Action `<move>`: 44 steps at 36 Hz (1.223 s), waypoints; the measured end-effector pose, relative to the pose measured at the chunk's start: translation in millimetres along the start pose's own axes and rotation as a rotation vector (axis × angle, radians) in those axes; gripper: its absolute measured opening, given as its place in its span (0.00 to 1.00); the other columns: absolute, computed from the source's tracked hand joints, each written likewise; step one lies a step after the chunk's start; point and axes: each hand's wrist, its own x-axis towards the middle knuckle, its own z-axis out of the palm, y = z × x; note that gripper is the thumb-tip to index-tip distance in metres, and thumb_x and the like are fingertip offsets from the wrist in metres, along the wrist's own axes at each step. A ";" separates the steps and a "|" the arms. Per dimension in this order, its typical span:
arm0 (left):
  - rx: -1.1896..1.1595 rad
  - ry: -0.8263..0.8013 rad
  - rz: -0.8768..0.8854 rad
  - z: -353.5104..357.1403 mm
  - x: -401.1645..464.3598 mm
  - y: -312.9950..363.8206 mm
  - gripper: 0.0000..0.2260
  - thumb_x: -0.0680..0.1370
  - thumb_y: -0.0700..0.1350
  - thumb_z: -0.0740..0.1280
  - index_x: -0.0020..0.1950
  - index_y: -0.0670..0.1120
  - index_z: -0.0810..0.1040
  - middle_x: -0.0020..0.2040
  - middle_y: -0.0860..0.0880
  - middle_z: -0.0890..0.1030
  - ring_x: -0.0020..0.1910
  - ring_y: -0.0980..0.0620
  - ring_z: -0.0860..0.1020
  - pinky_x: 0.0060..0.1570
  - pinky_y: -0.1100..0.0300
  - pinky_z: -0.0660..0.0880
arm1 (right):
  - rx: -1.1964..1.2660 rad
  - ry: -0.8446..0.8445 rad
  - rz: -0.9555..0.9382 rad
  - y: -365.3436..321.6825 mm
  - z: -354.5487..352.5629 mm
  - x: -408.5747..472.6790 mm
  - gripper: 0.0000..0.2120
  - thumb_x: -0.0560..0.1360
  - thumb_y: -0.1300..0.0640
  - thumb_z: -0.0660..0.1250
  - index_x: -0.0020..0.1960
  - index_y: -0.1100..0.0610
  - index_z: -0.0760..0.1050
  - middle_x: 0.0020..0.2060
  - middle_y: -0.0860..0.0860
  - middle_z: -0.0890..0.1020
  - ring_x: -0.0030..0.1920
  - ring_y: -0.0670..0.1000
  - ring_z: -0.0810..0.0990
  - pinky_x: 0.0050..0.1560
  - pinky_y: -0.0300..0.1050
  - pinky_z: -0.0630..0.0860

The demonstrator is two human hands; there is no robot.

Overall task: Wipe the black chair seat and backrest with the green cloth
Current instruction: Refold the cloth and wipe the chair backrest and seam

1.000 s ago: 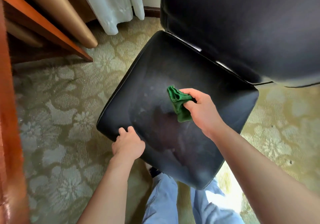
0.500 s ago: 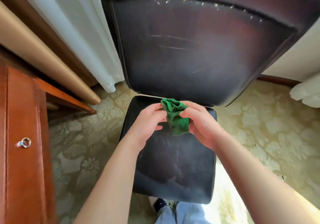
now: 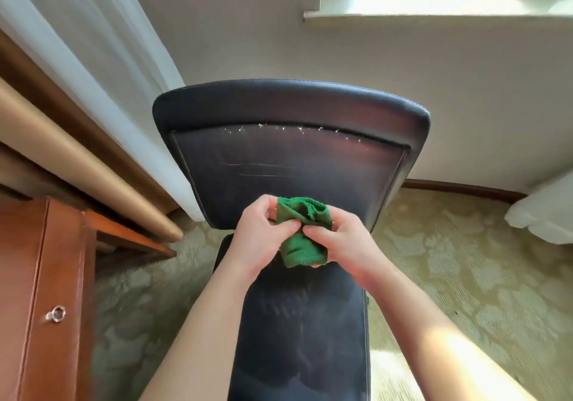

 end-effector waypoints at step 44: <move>0.921 0.580 0.658 -49.7 156.8 70.6 0.24 0.77 0.49 0.71 0.72 0.53 0.72 0.68 0.45 0.72 0.72 0.42 0.68 0.74 0.31 0.53 | -0.609 1.058 -0.169 -30.8 -31.1 80.5 0.22 0.72 0.63 0.67 0.66 0.53 0.75 0.50 0.49 0.69 0.46 0.46 0.68 0.53 0.43 0.68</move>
